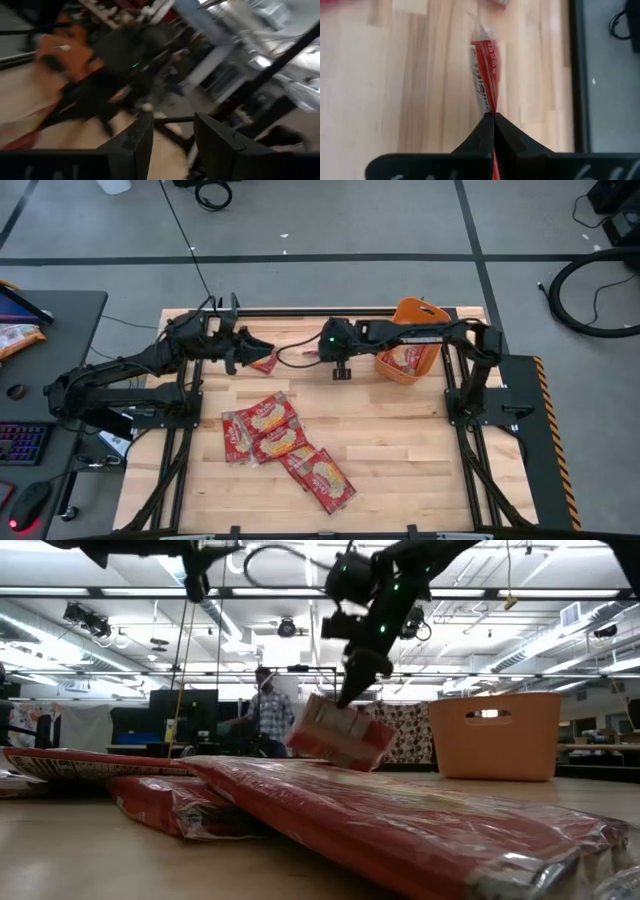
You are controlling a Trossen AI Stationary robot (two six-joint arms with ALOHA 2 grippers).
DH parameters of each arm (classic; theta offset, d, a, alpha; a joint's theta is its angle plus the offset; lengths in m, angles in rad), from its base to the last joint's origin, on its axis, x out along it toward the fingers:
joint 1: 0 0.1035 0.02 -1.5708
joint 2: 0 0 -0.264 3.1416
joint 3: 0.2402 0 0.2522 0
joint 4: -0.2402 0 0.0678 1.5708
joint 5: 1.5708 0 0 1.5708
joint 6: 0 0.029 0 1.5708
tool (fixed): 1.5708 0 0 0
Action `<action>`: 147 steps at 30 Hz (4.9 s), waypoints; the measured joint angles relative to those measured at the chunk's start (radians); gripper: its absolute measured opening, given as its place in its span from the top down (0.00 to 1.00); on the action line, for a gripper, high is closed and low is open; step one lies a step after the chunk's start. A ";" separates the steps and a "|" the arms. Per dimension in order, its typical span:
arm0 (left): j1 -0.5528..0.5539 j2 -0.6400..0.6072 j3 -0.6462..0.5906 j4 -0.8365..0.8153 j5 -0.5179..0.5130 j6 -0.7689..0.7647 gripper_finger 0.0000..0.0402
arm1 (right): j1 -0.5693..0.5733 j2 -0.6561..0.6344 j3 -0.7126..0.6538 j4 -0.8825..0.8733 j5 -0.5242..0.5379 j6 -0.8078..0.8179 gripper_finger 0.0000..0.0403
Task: Sort popcorn bags into baskets
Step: Stack the red popcorn on the orange bin
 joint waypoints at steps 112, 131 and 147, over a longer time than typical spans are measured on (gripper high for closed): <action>-0.035 0.002 0.000 -0.312 -0.333 0.118 0.64 | -0.603 -0.453 -0.478 -0.125 -0.034 0.036 0.84; -0.035 0.002 0.000 -0.313 -0.337 0.136 0.64 | -0.606 -0.394 -0.666 -0.017 -0.016 0.024 0.44; -0.035 0.001 0.000 -0.313 -0.336 0.106 0.64 | -0.615 -0.392 -0.668 0.033 0.130 -0.031 0.65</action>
